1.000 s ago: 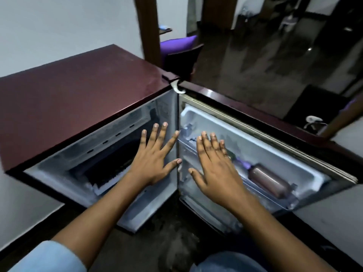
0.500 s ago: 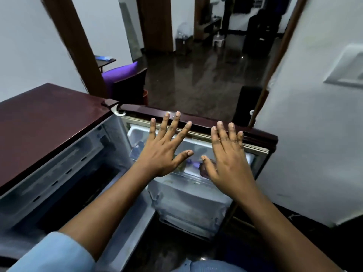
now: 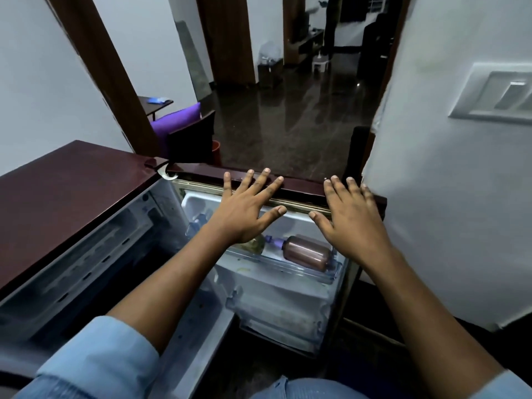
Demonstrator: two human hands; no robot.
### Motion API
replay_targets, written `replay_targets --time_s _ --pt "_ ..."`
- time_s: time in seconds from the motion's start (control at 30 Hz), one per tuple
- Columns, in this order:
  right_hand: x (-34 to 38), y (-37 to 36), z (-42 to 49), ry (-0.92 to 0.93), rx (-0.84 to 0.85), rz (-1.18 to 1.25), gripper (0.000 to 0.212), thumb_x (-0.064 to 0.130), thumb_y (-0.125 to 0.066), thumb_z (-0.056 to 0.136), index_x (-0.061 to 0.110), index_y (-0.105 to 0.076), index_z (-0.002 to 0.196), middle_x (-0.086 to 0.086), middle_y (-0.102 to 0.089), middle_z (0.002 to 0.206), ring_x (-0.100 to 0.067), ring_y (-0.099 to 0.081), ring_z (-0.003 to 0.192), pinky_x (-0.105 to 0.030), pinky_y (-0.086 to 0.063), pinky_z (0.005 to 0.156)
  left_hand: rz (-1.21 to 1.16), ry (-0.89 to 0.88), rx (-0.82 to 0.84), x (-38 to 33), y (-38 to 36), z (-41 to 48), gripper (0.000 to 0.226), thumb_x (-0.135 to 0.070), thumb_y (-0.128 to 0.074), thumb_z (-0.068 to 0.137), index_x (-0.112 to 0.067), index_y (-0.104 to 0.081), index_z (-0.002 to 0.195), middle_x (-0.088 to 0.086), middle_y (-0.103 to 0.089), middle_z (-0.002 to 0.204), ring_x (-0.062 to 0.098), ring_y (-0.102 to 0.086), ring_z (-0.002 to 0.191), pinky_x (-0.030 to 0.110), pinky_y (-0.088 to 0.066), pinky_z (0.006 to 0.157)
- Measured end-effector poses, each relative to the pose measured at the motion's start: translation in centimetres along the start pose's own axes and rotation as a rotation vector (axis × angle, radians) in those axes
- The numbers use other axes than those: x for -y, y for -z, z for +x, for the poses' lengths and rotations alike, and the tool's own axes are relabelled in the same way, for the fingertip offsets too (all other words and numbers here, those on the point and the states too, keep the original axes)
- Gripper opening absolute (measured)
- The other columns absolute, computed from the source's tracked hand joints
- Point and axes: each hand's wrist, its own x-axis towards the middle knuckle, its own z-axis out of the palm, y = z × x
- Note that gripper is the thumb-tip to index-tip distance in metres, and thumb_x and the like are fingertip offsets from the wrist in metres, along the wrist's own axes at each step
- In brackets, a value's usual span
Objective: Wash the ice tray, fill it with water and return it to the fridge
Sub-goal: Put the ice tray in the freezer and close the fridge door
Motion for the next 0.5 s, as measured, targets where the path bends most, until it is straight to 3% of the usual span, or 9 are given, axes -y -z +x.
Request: replay_targets --time_s 0.33,0.5 --pt "0.5 1.2 -3.2 0.094 0.054 0.047 0.081 0.065 -0.031 0.104 0.017 -0.015 0.167 -0.005 -0.017 0.174 -0.027 -0.015 0.160 -0.047 -0.010 0.128 -0.085 0.069 0.005 -0.8 0.0 -3.1 0.073 -0.080 -0.022 0.100 -0.052 -0.003 0.164 -0.011 0.008 0.177 0.024 0.014 0.162 0.072 0.015 0.121" --pt "1.5 2.7 -5.5 0.183 0.151 0.040 0.082 0.063 -0.028 0.105 0.014 -0.008 0.167 -0.007 -0.011 0.175 -0.026 -0.012 0.161 -0.042 -0.007 0.129 -0.161 0.142 0.022 -1.1 1.0 -5.0 0.063 -0.073 -0.024 0.104 -0.053 -0.016 0.163 -0.014 -0.001 0.177 0.022 0.009 0.163 0.074 0.014 0.120"
